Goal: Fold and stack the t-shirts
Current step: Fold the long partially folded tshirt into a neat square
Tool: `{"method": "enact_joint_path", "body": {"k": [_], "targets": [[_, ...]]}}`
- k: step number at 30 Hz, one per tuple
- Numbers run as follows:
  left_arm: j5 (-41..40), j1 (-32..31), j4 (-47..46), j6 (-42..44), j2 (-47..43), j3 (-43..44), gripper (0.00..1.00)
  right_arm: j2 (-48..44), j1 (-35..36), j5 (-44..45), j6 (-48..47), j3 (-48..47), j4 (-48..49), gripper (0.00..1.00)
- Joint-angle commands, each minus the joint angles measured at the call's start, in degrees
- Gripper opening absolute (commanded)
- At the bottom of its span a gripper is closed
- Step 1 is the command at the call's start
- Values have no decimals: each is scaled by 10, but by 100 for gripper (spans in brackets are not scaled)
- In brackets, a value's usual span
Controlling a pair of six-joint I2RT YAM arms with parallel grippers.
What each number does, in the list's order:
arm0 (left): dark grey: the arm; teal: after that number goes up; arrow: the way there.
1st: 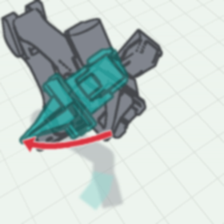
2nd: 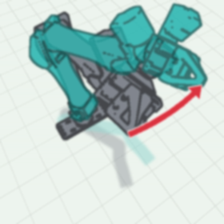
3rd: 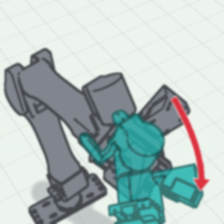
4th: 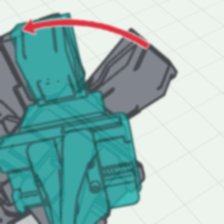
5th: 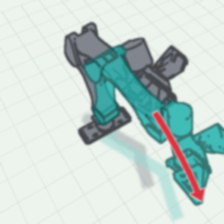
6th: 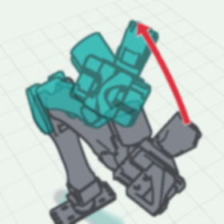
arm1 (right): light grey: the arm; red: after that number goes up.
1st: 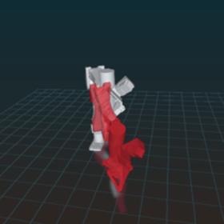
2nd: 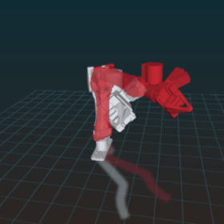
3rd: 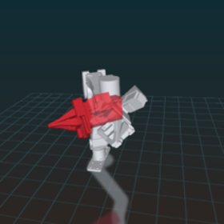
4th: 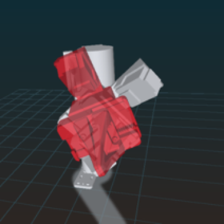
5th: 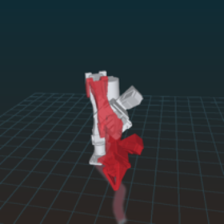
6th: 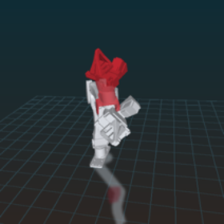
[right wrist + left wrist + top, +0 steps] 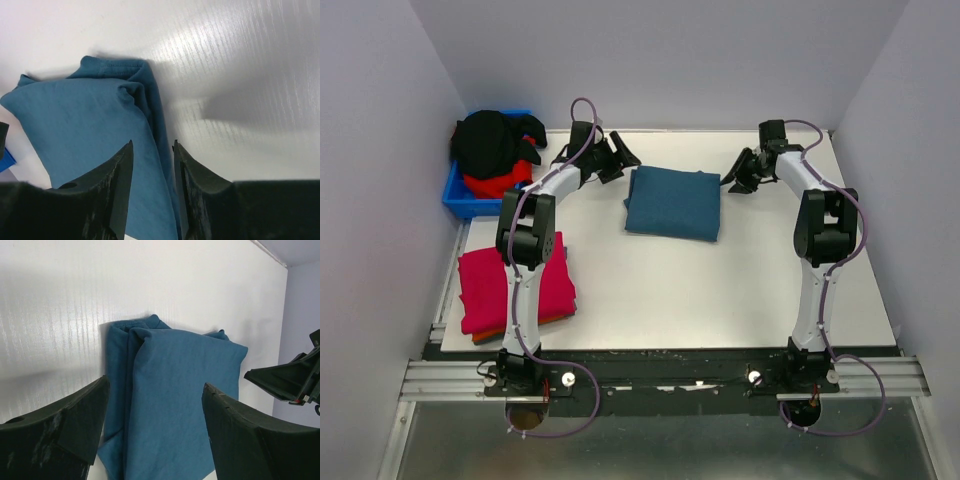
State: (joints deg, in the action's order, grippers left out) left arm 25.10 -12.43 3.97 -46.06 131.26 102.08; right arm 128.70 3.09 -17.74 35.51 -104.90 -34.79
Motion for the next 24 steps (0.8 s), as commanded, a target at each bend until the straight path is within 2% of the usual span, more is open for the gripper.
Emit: {"method": "enact_joint_path", "body": {"k": [1,11,17,24], "targets": [[-23,-2,4,20,14,5,83,5,3,-19,-13,-4,28,46],[-17,-15,62,37,101,96,80,87,15,-17,-15,-94,1,46],[-13,-15,69,36,129,123,76,138,21,2,-11,-158,-37,46],[-3,-15,75,31,140,128,70,153,33,38,-13,-195,-80,46]]}}
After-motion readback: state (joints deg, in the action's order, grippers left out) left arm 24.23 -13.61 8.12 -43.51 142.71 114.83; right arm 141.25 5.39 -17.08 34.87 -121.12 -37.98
